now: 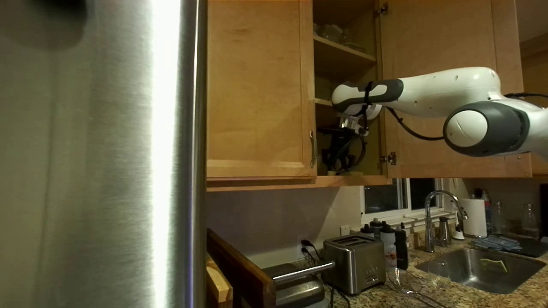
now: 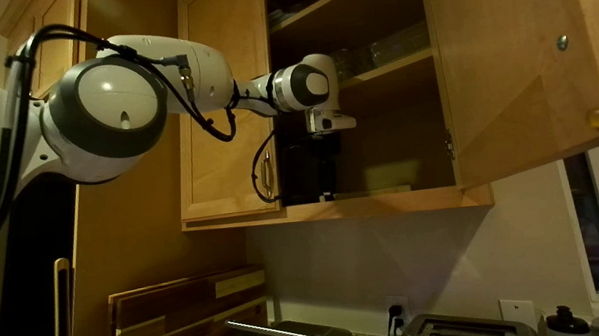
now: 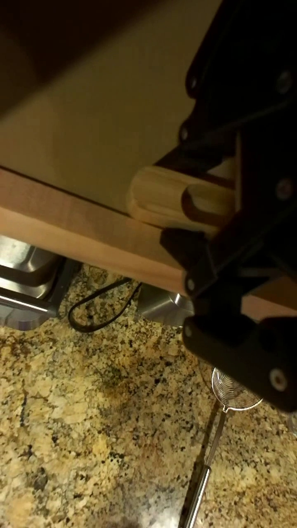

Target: Remove the wooden tongs from the cabinet on top of the toaster, put them on the fridge and close the cabinet

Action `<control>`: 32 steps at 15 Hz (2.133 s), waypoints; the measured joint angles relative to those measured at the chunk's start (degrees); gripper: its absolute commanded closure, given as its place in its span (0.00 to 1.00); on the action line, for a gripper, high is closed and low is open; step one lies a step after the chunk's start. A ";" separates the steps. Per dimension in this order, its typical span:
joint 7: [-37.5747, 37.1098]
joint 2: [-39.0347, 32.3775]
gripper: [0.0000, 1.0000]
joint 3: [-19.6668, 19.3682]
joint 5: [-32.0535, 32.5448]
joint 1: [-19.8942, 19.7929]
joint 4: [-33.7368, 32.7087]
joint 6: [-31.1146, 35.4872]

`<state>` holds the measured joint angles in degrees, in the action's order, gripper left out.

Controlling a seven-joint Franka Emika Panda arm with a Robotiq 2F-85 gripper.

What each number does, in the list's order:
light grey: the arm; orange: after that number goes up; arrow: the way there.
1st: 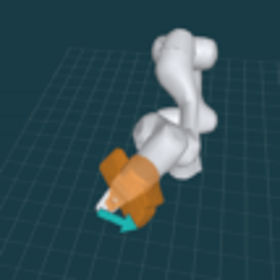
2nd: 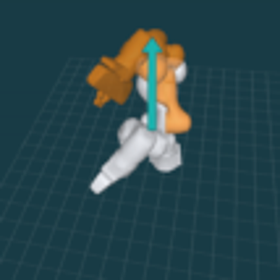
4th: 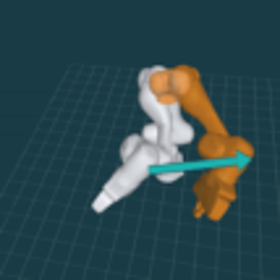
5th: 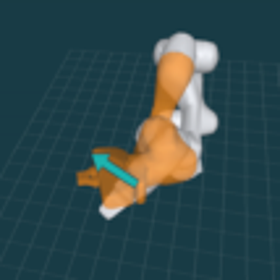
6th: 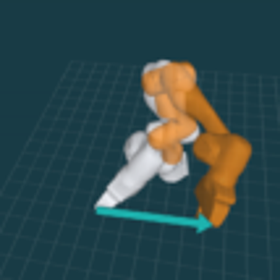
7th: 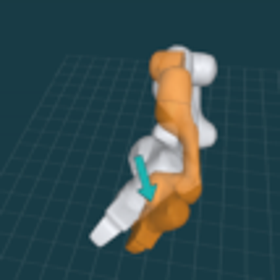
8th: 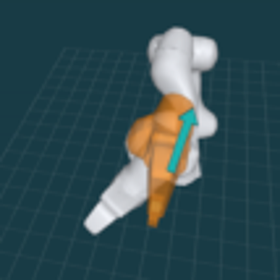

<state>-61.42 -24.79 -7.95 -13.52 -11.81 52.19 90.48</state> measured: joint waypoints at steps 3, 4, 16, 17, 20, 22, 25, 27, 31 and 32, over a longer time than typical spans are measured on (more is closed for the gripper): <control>0.00 -0.29 0.71 0.01 0.00 0.06 -0.68 -0.66; 0.00 -0.41 0.76 0.01 0.00 0.06 -0.96 -0.70; -1.17 0.48 0.86 -0.04 -0.65 -0.07 -1.95 -1.91; -1.92 0.92 0.86 -0.04 -1.15 -0.16 -1.95 -2.79; -4.82 2.85 0.86 -0.04 -3.16 -0.48 -1.18 -6.55; -6.88 4.58 0.86 -0.08 -3.41 -0.52 0.51 -7.79; -9.64 7.75 0.86 -0.24 -3.45 -0.58 5.03 -8.67; -11.12 9.97 0.86 -0.38 -3.94 -0.83 9.21 -9.04; -15.21 13.90 0.86 -1.32 -5.88 -1.32 18.36 -8.00; -16.39 14.72 0.86 -1.59 -6.34 -1.37 20.72 -7.06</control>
<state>-77.81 -10.07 -9.54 -19.85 -13.18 72.92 83.41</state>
